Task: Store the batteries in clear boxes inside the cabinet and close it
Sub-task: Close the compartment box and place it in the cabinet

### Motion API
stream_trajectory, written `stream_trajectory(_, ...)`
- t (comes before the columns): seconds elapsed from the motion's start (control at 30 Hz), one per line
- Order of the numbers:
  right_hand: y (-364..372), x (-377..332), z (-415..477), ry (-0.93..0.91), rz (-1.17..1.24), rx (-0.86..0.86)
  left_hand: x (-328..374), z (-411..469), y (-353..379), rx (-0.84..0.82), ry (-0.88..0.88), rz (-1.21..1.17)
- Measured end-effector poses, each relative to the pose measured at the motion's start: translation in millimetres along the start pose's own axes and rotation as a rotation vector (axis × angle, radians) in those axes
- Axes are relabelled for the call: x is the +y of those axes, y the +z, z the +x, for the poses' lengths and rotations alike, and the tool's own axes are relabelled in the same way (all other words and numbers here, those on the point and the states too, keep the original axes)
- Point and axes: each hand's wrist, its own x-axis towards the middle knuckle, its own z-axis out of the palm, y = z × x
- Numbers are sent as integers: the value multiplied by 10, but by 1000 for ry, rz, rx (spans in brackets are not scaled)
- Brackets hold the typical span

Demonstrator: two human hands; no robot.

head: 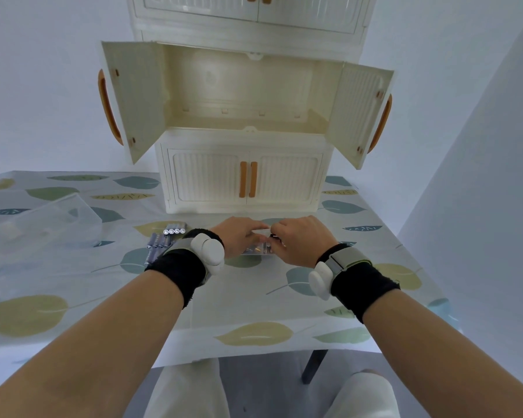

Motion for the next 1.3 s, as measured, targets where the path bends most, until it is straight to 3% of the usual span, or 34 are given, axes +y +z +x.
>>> stream_trajectory(0.1, 10, 85, 27, 209, 170, -139, -13, -22, -4, 5, 4, 7)
stream_trajectory(0.27, 146, 204, 0, 718, 497, -197, 18, -29, -28, -1, -1, 19)
stream_trajectory(0.4, 94, 151, 9, 937, 837, -325, 61, -42, -27, 6, -11, 8)
stream_trajectory(0.6, 97, 152, 12, 866, 712, -213, 169, -75, -43, 76, -34, -8)
stream_trajectory(0.77, -272, 324, 288, 737, 665, -99, 279, -62, -481, 224, -38, -18)
stream_trajectory(1.1, -943, 808, 1149, 603, 590, 107, 435, 344, -1585, 548, -8, 329)
stream_trajectory(1.3, -951, 1106, 1587, 611, 542, 166, 314, 824, -1886, 668, 13, 345)
